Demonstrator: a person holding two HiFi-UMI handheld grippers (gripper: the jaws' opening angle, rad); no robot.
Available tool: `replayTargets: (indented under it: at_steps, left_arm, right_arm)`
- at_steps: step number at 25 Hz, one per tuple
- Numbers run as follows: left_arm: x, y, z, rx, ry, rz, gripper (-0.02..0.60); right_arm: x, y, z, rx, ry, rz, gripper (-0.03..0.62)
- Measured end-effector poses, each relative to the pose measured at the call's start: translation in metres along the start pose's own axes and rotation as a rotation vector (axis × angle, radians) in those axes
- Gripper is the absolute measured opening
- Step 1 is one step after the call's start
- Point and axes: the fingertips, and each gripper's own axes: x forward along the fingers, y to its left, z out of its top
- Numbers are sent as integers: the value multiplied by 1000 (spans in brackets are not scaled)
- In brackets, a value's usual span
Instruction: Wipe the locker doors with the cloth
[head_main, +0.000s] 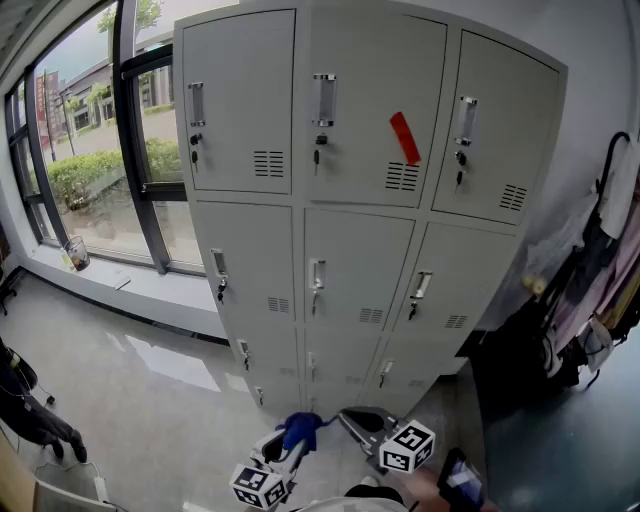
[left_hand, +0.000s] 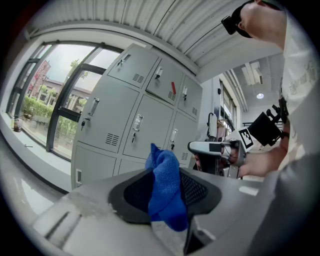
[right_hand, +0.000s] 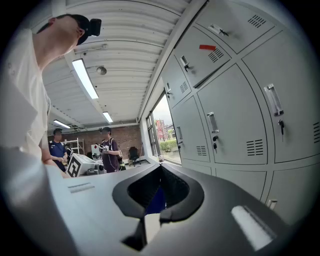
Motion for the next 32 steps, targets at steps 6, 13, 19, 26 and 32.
replayTargets:
  at_steps: [6,13,19,26,32]
  left_arm:
    - [23,-15,14,19,-3,-62,153]
    - [50,-26,12,14,14,-100,156]
    - [72,-18,20,7,-10,-75,156]
    - [59,45,27,4,3,141,158]
    - [64,78,49,42,5,233,158]
  right_arm:
    - [-19,-15,13,-15,-19,-59,8]
    - [-36,-34,30,-21,-40,-101,8]
    - [-23,-61,41,-39,-48,-73,8]
    - [41,-79,33,-37,-10,54,8]
    - [86,-94,42,-14,-16,162,8]
